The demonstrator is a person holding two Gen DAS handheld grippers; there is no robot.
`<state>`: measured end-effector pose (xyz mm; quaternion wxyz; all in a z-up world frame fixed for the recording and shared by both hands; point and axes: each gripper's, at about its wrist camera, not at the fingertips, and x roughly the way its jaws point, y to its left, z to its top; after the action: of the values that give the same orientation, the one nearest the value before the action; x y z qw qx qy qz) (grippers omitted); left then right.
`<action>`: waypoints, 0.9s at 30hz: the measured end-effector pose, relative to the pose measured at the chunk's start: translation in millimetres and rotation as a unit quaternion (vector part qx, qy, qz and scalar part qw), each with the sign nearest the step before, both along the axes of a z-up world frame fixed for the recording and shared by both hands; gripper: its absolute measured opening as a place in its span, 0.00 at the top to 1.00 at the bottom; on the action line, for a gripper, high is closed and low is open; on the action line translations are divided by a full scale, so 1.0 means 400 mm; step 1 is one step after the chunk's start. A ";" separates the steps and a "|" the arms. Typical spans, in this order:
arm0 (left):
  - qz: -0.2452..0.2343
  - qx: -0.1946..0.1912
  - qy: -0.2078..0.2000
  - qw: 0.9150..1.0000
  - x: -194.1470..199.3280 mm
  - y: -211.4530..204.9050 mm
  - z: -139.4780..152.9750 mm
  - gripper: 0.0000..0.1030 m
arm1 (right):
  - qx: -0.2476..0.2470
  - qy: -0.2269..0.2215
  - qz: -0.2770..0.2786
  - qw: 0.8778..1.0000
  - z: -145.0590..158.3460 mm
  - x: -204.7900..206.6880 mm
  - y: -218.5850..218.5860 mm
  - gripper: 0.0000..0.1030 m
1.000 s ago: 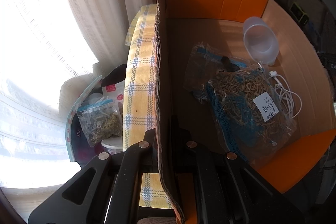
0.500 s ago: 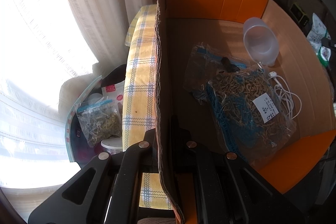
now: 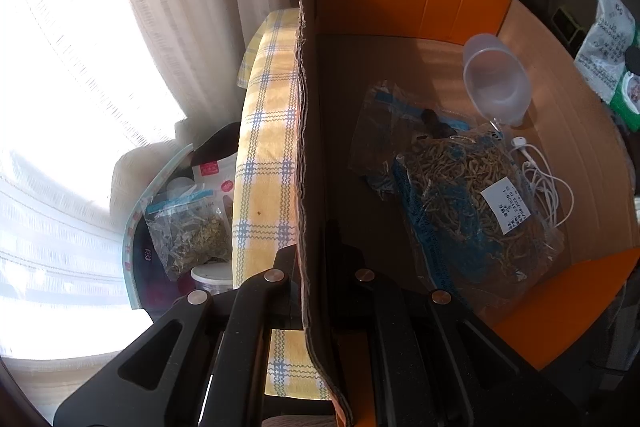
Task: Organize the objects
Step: 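Carry the snack packet into the box and open the right gripper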
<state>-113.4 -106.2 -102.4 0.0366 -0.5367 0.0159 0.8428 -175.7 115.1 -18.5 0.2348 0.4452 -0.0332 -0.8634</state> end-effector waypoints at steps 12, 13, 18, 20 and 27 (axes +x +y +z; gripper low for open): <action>0.001 0.002 0.000 1.000 0.000 -0.006 0.005 0.95 | -0.003 -0.043 0.094 0.995 -0.109 0.007 -0.250 0.93; 0.001 0.002 0.000 1.000 0.000 -0.005 0.006 0.95 | -0.005 -0.047 0.099 0.994 -0.117 0.007 -0.263 0.93; 0.000 0.002 0.001 1.000 -0.004 -0.001 0.009 0.95 | -0.019 -0.074 0.121 0.990 -0.157 0.005 -0.318 0.91; 0.000 0.003 0.001 1.000 -0.006 0.002 0.009 0.95 | -0.020 -0.082 0.128 0.988 -0.171 0.008 -0.338 0.90; 0.000 0.003 0.002 1.000 -0.013 0.008 0.011 0.95 | 0.043 -0.062 0.104 0.992 -0.192 0.014 -0.345 0.56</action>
<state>-118.6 -103.1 -98.1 0.0381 -0.5352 0.0137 0.8438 -170.2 -22.9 -95.4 0.3017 0.5082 0.0361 -0.8058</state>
